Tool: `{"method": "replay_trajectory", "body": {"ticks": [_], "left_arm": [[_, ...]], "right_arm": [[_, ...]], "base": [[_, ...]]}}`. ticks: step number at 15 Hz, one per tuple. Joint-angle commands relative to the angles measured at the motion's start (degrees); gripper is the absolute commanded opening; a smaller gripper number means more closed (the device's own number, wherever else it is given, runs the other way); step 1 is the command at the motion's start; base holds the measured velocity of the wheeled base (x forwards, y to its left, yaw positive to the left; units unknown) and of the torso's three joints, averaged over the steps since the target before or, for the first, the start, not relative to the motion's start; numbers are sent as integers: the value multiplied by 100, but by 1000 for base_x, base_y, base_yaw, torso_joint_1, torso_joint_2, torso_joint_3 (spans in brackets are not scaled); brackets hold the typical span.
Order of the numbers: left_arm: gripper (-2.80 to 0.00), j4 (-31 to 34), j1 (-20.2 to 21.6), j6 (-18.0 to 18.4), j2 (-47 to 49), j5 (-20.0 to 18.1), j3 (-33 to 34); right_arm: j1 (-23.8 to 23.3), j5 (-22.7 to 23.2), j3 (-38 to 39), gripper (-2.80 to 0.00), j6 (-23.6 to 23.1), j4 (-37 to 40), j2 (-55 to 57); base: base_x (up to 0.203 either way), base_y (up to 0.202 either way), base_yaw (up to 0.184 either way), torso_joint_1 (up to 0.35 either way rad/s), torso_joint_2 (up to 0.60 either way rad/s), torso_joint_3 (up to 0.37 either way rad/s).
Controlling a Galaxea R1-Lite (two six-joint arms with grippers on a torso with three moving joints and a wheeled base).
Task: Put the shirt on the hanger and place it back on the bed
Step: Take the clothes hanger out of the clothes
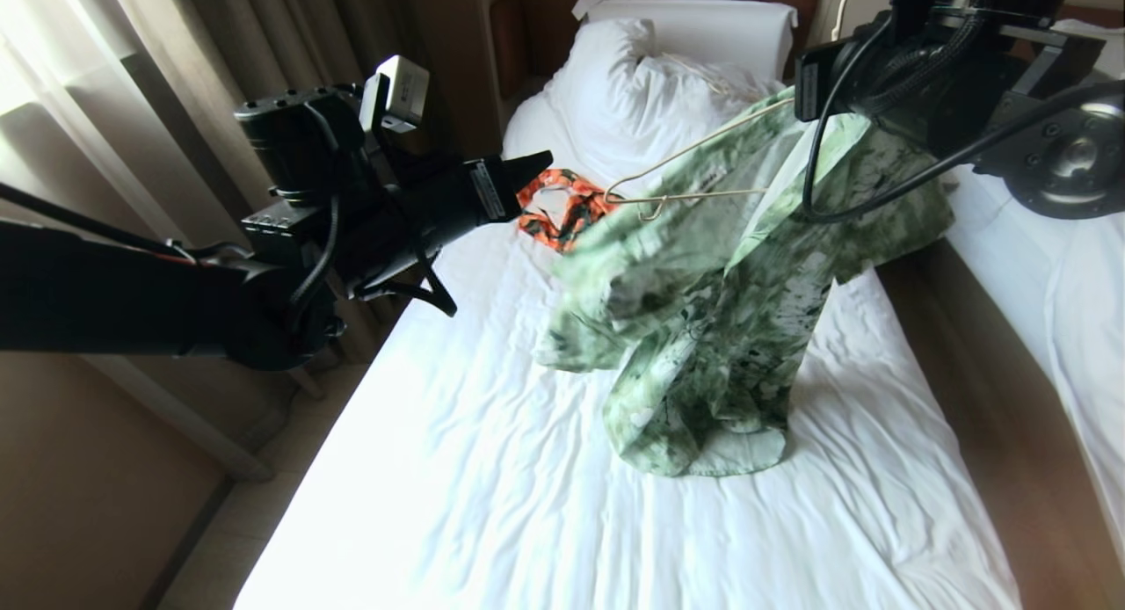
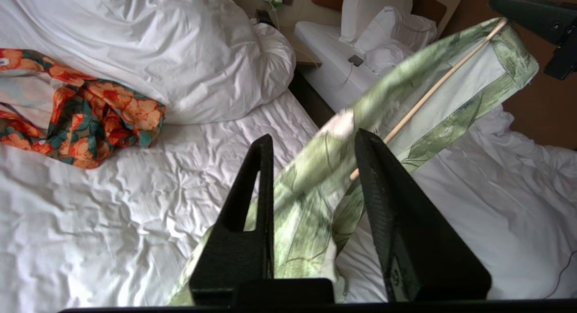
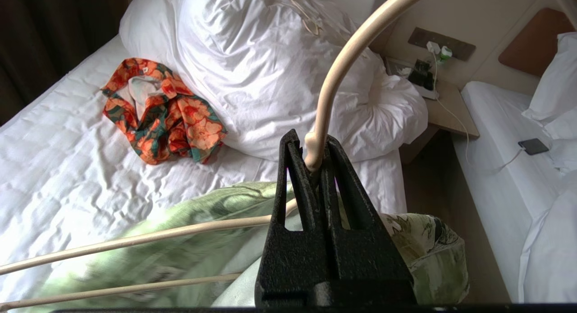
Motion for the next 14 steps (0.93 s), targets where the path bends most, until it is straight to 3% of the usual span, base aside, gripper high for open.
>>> {"method": "replay_trajectory", "body": {"ticks": [1, 4, 5, 10, 12, 14], "left_arm": [[0, -29, 7, -22, 7, -13, -7], [0, -43, 57, -52, 124, -22, -40], [-280, -80, 60, -43, 188, -16, -56], [-280, -354, 227, -89, 226, -48, -93], [-280, -363, 326, -136, 274, -40, -173], [-280, -363, 470, -136, 272, -48, -214]], "right_arm": [[31, -21, 15, -280, -3, -16, 88], [93, -31, 26, -280, 15, -27, 181], [105, -34, 42, -280, 15, -28, 208], [138, -57, 59, -280, 402, -184, 430], [136, -61, 124, -280, 916, -250, 513], [130, -61, 218, -280, 1811, -239, 571]], "base": [[0, 0, 0, 0, 0, 0], [0, 0, 0, 0, 0, 0], [0, 0, 0, 0, 0, 0], [0, 0, 0, 0, 0, 0], [0, 0, 0, 0, 0, 0], [0, 0, 0, 0, 0, 0]]}}
